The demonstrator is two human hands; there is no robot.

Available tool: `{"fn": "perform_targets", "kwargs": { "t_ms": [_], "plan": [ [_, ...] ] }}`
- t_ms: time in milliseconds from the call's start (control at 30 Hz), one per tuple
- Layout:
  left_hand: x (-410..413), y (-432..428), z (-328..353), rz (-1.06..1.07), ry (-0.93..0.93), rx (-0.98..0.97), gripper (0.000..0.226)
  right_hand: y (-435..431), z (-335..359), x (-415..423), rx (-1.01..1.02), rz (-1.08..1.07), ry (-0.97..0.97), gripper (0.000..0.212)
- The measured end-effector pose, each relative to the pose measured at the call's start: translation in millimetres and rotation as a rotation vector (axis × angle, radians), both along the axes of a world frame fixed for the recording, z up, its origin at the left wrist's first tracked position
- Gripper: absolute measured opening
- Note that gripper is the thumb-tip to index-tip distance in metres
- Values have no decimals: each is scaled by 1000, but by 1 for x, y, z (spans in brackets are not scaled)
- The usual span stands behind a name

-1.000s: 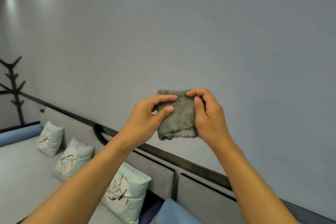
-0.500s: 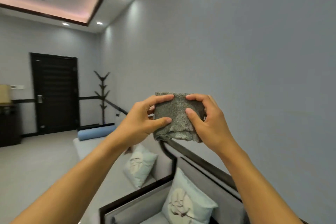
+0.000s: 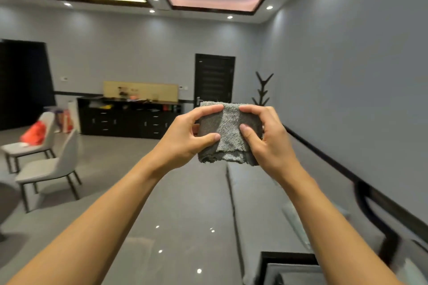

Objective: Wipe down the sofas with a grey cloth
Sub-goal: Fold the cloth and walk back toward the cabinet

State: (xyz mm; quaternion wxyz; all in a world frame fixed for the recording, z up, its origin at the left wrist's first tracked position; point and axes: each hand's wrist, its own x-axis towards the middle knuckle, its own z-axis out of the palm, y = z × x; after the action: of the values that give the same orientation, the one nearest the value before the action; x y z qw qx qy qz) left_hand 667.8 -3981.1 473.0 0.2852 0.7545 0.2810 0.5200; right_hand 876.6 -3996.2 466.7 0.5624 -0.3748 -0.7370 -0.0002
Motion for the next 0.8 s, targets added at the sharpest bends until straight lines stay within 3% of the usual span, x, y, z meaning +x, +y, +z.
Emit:
{"fn": "perform_targets", "kwargs": {
  "t_ms": [200, 400, 800],
  "plan": [
    [-84, 123, -29, 207, 45, 2, 59, 155, -31, -87, -35, 120, -5, 33],
    [-118, 270, -37, 295, 86, 22, 58, 321, -46, -122, -52, 193, 15, 34],
    [-140, 628, -38, 300, 103, 1, 59, 668, -41, -143, -156, 184, 19, 34]
  ]
}}
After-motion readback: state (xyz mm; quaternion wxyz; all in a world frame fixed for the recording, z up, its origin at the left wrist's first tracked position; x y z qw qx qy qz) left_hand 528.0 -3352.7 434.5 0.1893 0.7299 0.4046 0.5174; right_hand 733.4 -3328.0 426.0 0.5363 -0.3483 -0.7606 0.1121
